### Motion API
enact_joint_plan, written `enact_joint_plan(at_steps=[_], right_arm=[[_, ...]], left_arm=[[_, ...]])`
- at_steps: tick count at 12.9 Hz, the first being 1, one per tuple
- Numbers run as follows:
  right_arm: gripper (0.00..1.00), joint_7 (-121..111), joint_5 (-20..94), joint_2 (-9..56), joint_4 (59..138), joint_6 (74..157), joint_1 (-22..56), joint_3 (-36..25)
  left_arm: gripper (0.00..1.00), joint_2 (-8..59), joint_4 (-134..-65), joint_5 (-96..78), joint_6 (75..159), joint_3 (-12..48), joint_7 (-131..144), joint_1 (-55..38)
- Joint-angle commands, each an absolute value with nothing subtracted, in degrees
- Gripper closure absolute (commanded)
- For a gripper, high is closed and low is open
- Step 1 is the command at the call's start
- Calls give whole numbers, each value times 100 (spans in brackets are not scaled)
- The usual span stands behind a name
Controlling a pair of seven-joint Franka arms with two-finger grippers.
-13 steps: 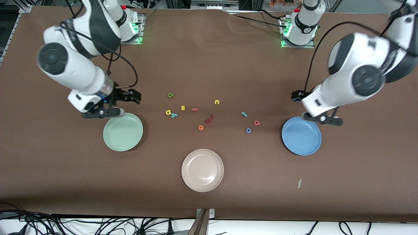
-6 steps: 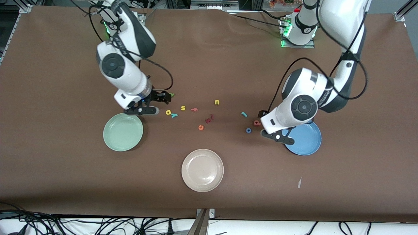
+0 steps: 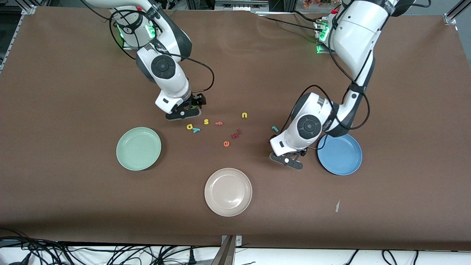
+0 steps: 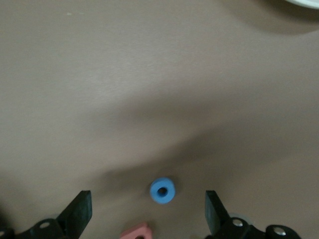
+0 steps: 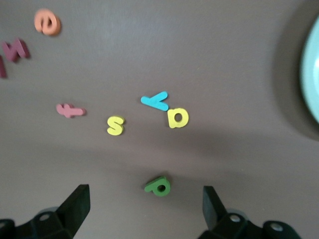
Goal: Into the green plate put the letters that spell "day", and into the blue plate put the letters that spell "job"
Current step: 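Grasp green b with the right gripper while the left gripper grasps blue o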
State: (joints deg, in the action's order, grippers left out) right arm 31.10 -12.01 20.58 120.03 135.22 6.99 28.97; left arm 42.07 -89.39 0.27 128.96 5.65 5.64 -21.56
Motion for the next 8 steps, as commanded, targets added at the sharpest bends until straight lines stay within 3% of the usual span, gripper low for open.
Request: enact_joint_plan(at_steps=[1,2,8], right_arm=[[0,3112,-1791,2232,12435,14244,624,3023],[0,3094,-2010,2276,12567,14447,624,3023],[0,3041,-2460,2540,13007,15089,624,3023]], left_arm=[[0,4200,-9061,105,13025,492,606,-2188],[1,4288,-9070,105,13121,492,624,-2232],[29,4421,-9079,448,13254,492,642,-2311]])
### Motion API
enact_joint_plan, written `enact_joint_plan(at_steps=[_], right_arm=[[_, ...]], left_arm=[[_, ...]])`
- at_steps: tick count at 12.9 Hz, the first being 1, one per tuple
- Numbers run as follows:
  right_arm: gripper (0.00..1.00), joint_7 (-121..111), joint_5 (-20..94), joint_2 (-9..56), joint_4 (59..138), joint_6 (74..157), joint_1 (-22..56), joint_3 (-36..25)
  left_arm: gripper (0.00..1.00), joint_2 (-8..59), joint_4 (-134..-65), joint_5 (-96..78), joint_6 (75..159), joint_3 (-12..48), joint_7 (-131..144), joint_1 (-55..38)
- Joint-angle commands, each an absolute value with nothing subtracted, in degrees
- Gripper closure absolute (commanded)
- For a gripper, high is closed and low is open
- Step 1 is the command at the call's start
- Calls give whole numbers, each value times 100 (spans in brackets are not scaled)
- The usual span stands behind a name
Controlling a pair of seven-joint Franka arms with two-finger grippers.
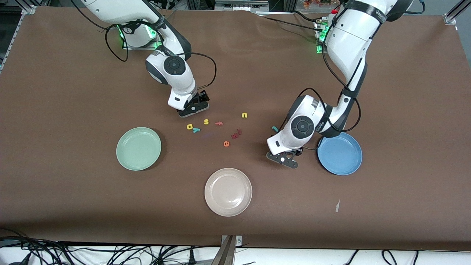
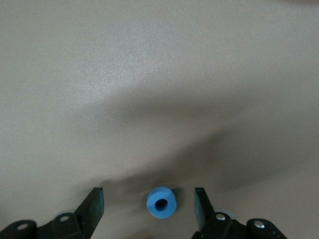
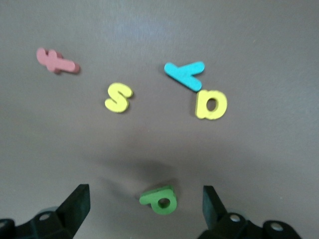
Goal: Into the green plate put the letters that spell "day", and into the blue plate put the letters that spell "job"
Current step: 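Grasp green b with the right gripper while the left gripper grasps blue o, then place the blue o on the blue plate with the left gripper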
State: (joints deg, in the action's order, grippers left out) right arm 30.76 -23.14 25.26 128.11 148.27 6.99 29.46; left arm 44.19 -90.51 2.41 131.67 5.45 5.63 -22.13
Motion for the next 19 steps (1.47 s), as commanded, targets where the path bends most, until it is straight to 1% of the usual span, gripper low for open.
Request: enact_joint_plan(at_steps=[1,4,5,6,7,8,9,11,12,13,14,16,19], right_arm=[[0,3041,-2504,2549,13130,15300,615,3015],[0,3041,-2505,2540,13289,15390,607,3006],[0,3041,-2505,2540,13324,15398,606,3006],[0,3041,-2514,2540,13350,15433,606,2997],[0,3041,-2522,2540,13420,15538,606,2988],[1,3041,-2522,2540,13447,15583,606,2971],[3,3041,-2522,2540,13456,15583,606,2945],[12,3041,-2531,2540,13456,15583,606,2936],[16,3041,-2531,2540,13456,15583,615,2936],[23,3041,-2601,2540,13456,15583,607,2936],[28,3041,-2636,2549,13456,15592,606,2901],[30,3041,-2645,2566,13456,15653,615,2874],[37,3041,-2777,2628,13456,15767,606,2804]], left_arm=[[34,4412,-9131,448,13254,492,650,-2312],[34,4395,-9272,457,13254,492,895,-2416],[37,4403,-9281,474,13254,483,1036,-2469],[54,4395,-9290,492,13245,492,1046,-2461],[82,4386,-9299,492,13236,483,1028,-2452],[97,4368,-9281,492,13210,483,1028,-2452],[100,4342,-9273,501,13193,483,1011,-2426],[100,4211,-9264,501,13062,449,1011,-2408],[100,4036,-9229,631,12739,422,1011,-2356],[100,3843,-9194,876,12379,422,1011,-2268],[100,3693,-9176,1114,12175,422,985,-2172],[100,3525,-9202,1248,11902,439,382,-1830],[100,3401,-9246,1239,11654,457,-988,-1188]])
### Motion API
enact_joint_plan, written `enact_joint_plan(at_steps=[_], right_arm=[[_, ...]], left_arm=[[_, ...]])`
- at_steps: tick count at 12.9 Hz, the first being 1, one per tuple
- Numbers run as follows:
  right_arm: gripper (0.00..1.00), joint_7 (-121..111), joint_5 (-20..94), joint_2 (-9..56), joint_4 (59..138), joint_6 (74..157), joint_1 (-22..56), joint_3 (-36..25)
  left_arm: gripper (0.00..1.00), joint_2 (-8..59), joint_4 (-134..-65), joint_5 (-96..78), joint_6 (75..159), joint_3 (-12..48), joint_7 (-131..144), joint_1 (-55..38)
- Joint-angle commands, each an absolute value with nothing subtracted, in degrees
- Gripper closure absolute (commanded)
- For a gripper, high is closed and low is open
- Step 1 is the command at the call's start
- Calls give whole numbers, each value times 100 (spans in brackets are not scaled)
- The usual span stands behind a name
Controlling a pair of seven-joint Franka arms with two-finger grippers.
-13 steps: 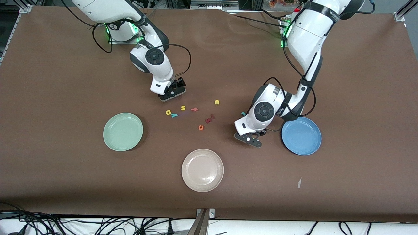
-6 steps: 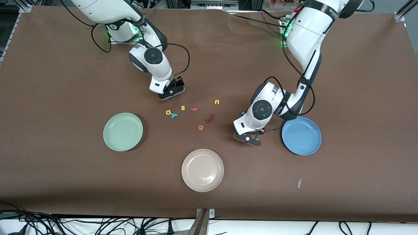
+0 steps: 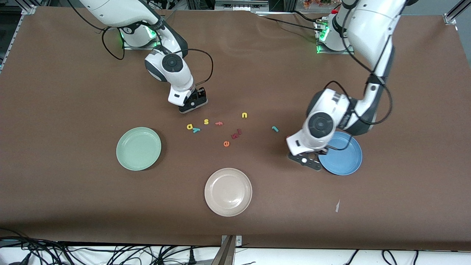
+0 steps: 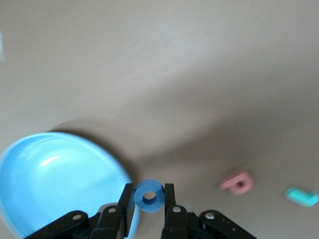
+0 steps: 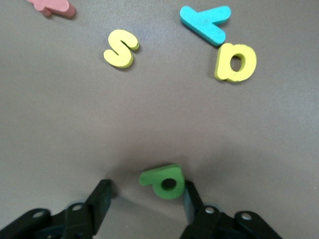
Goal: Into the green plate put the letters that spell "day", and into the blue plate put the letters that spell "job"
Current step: 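Place the blue o on the blue plate with the left gripper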
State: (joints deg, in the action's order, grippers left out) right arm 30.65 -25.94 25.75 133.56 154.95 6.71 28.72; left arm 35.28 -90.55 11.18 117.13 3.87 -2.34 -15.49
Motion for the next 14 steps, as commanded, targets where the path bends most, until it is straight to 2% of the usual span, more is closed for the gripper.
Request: enact_joint_plan(at_steps=[1,3,4,5,6,11,14], right_arm=[[43,3041,-2777,2628,13456,15785,615,2786],[48,3041,-2777,2637,13447,15794,606,2786],[51,3041,-2777,2637,13447,15811,606,2777],[54,3041,-2777,2645,13447,15812,606,2777],[54,3041,-2777,2637,13447,15812,606,2777],[60,3015,-2777,2558,13421,15785,606,2742],[60,2997,-2707,2286,13403,15689,589,2742]], left_arm=[[100,3445,-9255,1239,11654,457,-1298,-1030],[99,3620,-9264,1231,11715,466,-1572,-818],[78,3673,-9264,1196,11725,457,-1565,-817],[6,3674,-9264,1169,11725,466,-1495,-817],[0,3674,-9264,1152,11725,466,-1485,-817],[0,3595,-9255,555,11689,545,-706,-922],[0,3647,-9264,554,11707,912,873,-967]])
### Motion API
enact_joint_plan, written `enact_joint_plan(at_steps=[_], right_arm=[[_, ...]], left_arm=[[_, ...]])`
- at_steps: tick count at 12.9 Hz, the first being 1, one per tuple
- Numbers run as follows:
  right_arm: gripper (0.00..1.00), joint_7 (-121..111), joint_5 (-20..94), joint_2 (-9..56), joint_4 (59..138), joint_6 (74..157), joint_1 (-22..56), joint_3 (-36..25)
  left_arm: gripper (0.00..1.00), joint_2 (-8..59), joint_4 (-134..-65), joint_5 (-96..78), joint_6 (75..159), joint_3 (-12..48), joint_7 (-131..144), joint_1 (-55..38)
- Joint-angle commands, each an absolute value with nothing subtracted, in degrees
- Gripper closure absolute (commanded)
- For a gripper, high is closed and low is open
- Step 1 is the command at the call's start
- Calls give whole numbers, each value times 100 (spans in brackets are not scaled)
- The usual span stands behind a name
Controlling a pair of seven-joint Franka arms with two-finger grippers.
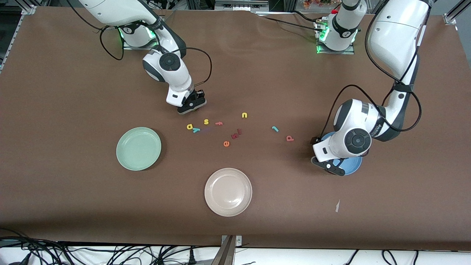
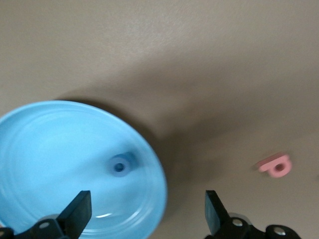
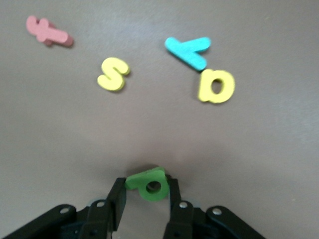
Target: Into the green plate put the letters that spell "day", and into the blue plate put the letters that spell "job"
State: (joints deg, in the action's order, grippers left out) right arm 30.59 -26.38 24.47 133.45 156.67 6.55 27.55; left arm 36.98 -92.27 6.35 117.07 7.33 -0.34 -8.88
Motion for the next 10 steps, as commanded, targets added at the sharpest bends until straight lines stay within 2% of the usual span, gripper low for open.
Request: enact_joint_plan(at_steps=[1,3,7,8,10], right_arm=[[60,2997,-2690,2216,13403,15654,580,2742],[60,2936,-2681,2014,13386,15583,528,2742],[60,2516,-2663,1372,13351,14926,20,2751],[60,2227,-2654,1336,13342,14906,-200,2751],[60,1778,-2646,1388,13185,14906,-605,2742]], left_arm=[[0,3682,-9255,554,11733,1018,1479,-1019],[0,3875,-9281,545,12013,1028,2491,-1291],[0,3894,-9982,571,13023,1020,3717,-1678],[2,3894,-10106,571,13234,1028,3726,-1670],[13,3902,-10160,571,13263,1020,3727,-1679]])
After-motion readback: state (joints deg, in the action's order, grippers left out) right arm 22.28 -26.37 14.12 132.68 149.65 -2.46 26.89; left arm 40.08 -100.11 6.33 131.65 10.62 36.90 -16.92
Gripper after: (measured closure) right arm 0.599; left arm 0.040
